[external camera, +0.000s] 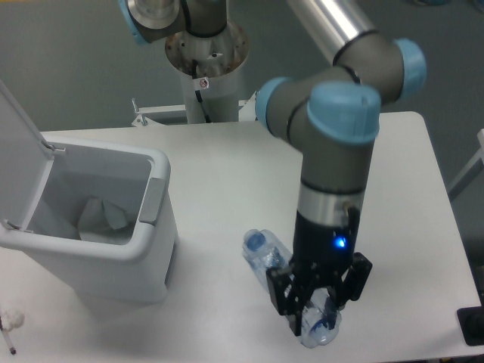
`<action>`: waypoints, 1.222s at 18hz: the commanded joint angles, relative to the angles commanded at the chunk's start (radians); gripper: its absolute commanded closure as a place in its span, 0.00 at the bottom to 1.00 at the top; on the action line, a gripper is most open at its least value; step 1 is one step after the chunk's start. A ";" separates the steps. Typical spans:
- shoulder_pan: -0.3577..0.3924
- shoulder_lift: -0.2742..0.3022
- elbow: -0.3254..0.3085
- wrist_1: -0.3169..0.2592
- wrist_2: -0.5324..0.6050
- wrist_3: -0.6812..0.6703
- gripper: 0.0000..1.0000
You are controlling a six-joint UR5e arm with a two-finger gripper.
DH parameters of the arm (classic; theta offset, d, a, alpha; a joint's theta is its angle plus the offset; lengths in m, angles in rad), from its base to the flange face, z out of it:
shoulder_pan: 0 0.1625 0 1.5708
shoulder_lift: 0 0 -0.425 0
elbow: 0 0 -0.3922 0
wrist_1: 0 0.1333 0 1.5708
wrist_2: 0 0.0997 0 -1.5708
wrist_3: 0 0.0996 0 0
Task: Place the trash in the trash can
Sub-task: 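Lower the gripper around the bottle and close on it, then lift the bottle and carry it over the trash can opening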
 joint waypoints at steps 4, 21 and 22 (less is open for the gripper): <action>-0.023 0.028 0.003 0.011 -0.054 -0.046 0.48; -0.242 0.204 -0.302 0.134 -0.051 0.027 0.24; -0.244 0.210 -0.310 0.135 -0.051 0.032 0.07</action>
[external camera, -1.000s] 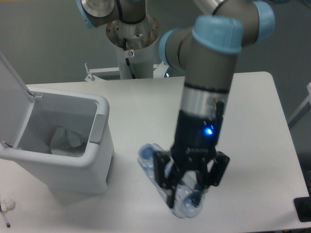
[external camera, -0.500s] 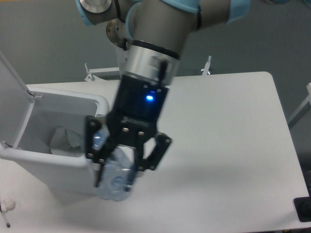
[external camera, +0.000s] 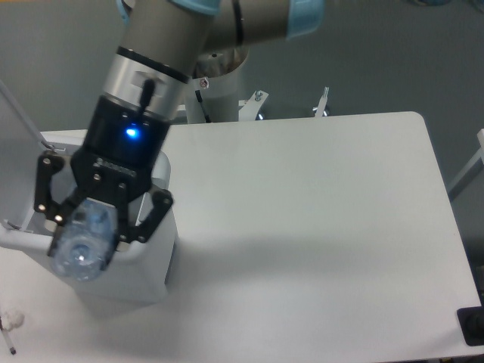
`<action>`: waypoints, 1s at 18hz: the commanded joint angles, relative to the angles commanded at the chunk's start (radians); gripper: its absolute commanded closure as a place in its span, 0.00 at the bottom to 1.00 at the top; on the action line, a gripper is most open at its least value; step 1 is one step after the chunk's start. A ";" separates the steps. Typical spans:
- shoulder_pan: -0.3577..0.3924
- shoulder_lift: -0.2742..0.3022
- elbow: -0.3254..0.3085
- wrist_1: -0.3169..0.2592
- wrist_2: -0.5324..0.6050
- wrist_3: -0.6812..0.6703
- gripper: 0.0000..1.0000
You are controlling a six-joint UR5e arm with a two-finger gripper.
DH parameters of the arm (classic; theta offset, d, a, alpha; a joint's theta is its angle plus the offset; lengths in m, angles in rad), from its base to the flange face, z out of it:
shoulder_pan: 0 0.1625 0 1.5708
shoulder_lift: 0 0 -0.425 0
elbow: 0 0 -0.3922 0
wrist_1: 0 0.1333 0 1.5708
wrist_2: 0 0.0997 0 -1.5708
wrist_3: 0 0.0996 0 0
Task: Place the trash in the trash can
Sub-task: 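Lift the bottle and carry it over the trash can opening, then open the gripper to drop the bottle and raise it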
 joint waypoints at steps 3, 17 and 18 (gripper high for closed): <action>0.002 0.006 -0.003 -0.002 0.000 0.002 0.00; 0.210 0.067 -0.139 -0.061 0.319 0.191 0.00; 0.245 0.092 -0.172 -0.075 0.322 0.233 0.00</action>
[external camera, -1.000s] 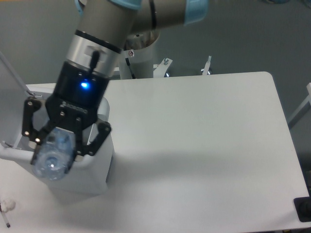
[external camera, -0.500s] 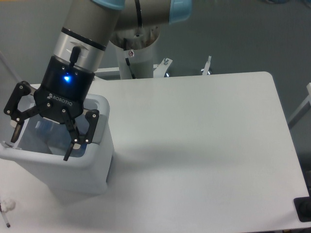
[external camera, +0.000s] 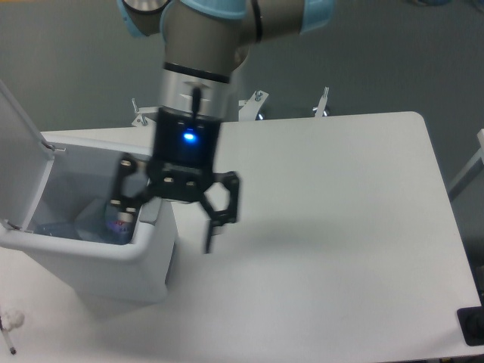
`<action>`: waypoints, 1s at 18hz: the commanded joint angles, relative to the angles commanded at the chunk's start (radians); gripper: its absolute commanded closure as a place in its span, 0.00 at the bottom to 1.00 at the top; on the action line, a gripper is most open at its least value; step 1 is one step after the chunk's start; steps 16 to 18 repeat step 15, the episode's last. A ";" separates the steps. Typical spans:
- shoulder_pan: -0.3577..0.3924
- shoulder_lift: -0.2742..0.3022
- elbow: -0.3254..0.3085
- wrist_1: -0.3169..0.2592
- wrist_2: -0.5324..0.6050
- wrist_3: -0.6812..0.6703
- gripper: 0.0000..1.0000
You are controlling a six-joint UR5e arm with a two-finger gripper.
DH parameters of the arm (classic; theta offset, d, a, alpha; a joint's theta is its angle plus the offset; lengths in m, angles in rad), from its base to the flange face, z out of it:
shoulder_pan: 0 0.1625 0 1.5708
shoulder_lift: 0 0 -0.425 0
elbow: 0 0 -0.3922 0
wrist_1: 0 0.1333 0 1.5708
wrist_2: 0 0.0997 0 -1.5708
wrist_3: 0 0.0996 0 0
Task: Place the trash in the trash can
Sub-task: 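Open the gripper to drop the bottle and raise it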
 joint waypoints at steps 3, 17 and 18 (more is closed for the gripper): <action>0.104 0.072 -0.106 -0.055 0.011 0.207 0.00; 0.210 0.066 -0.247 -0.151 0.399 0.671 0.00; 0.210 0.066 -0.247 -0.151 0.399 0.671 0.00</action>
